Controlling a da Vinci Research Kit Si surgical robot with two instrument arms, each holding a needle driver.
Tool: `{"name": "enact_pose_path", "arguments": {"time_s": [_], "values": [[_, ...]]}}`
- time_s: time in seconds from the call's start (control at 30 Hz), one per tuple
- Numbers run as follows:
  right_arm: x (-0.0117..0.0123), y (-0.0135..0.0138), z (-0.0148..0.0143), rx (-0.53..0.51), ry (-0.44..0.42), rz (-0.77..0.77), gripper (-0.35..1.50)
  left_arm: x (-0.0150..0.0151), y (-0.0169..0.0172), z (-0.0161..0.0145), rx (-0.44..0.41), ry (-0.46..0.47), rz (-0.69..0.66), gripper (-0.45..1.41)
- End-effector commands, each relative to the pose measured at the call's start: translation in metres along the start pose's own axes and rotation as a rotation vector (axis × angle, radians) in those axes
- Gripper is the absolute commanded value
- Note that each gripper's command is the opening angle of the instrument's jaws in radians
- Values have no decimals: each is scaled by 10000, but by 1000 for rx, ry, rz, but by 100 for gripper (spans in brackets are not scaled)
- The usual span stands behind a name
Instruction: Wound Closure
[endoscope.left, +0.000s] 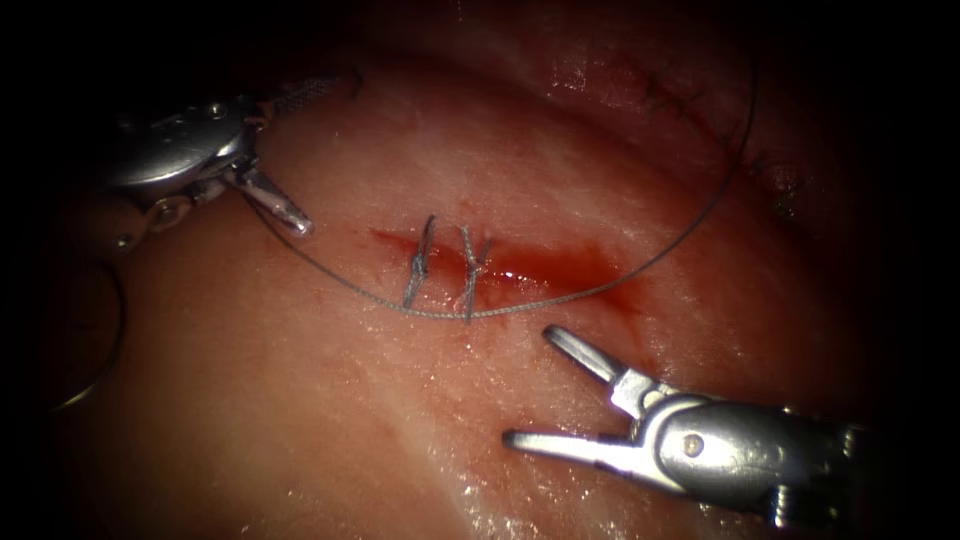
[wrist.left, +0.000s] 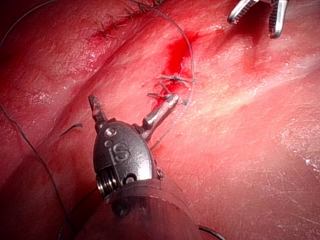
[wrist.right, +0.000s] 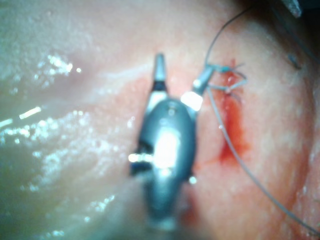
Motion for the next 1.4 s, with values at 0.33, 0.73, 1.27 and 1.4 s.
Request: {"name": "enact_pose_path", "arguments": {"time_s": [0.33,0.73,1.27,1.4], "values": [[31,26,12,24,-30,72,72,8,102,14,86,-64,134,63],[33,21,22,49,-157,-10,125,-13,113,12,-18,-165,162,19],[23,9,23,55,-168,-23,128,-41,36,40,-73,-815,254,46],[23,8,23,55,-168,-23,128,-56,36,46,-111,-875,258,31]]}}
